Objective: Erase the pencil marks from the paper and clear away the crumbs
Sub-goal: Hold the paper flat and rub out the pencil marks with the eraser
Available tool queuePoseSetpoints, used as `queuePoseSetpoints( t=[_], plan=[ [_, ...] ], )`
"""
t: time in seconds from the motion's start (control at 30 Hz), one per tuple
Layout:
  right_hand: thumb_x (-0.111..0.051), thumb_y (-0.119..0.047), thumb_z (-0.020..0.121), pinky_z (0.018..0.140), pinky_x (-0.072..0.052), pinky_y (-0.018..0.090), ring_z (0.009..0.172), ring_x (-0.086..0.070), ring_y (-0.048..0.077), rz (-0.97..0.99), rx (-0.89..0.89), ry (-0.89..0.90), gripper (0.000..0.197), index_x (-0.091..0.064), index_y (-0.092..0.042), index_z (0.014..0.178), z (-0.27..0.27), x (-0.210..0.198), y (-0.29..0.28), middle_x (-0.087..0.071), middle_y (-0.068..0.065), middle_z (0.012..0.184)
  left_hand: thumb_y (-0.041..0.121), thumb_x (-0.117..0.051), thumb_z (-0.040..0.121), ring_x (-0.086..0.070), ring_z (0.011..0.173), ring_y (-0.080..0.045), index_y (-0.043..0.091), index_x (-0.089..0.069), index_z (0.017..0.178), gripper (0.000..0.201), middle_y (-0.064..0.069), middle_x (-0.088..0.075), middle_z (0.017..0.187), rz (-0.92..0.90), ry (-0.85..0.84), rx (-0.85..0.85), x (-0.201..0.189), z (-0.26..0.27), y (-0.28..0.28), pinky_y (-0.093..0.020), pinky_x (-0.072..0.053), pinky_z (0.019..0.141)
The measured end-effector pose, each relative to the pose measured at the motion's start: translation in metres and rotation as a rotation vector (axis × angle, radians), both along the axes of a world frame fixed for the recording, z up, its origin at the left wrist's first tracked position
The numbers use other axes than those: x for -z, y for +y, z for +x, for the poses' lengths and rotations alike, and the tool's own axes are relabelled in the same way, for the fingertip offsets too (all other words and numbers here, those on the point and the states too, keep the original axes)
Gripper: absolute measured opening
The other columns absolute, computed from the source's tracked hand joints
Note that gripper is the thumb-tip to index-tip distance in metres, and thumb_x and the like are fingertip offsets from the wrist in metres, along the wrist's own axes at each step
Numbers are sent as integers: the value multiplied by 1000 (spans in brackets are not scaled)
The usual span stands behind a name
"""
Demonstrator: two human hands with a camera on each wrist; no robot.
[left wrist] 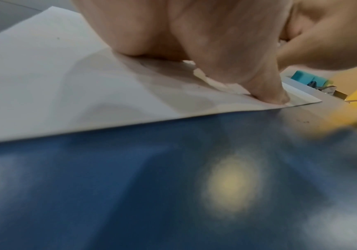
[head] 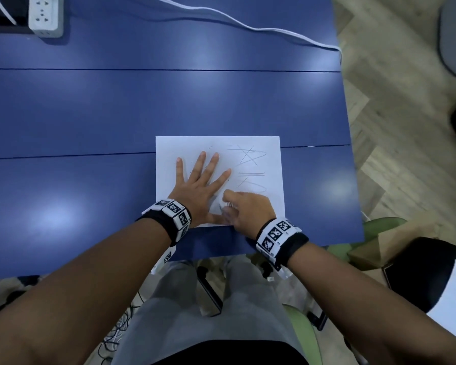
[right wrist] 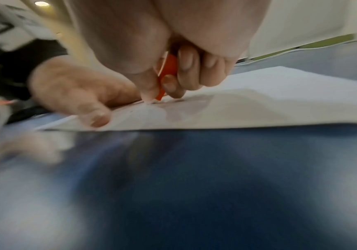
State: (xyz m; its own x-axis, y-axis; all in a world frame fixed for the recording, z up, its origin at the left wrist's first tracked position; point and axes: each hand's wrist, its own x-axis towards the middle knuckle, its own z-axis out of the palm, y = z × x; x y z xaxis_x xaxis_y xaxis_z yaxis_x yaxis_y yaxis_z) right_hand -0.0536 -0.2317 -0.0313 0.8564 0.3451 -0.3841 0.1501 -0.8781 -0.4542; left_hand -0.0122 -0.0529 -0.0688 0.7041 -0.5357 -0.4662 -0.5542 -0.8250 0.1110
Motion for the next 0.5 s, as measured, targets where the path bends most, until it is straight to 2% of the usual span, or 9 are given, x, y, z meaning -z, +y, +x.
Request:
queuePoseSetpoints(
  t=[0.17,0.27,0.33,0.5],
  plan=[
    [-54,-30,94,71,-51,36,85,-63,29,6,171,-54,19,-55,-21,110,10,2,-4,-70,2,94,99,-31,68,35,146,-38,33,24,156,122,-9,41,158,-14,12,-4,-2,1,0,-76,15,108],
    [-48,-33,96,70,-49,38,84,-62,29,-4,18,22,16,-51,-20,106,-7,-2,3,-67,2,92,100,-28,68,33,147,-39,32,22,157,122,-11,40,159,-9,-4,-4,1,0,0,-76,15,108],
    [-48,-34,96,69,-49,38,84,-62,29,-21,-16,35,17,-51,-20,106,-4,-3,-1,-67,1,92,101,-26,68,32,147,-39,32,22,157,122,-10,39,159,-15,-10,-1,1,0,0,-77,13,109],
    [-54,-32,95,73,-51,36,86,-64,27,-27,173,-45,19,-54,-22,111,16,1,-10,-71,0,96,101,-27,66,33,147,-38,34,24,155,123,-9,40,159,-16,2,-1,-1,1,0,-77,11,110]
  ],
)
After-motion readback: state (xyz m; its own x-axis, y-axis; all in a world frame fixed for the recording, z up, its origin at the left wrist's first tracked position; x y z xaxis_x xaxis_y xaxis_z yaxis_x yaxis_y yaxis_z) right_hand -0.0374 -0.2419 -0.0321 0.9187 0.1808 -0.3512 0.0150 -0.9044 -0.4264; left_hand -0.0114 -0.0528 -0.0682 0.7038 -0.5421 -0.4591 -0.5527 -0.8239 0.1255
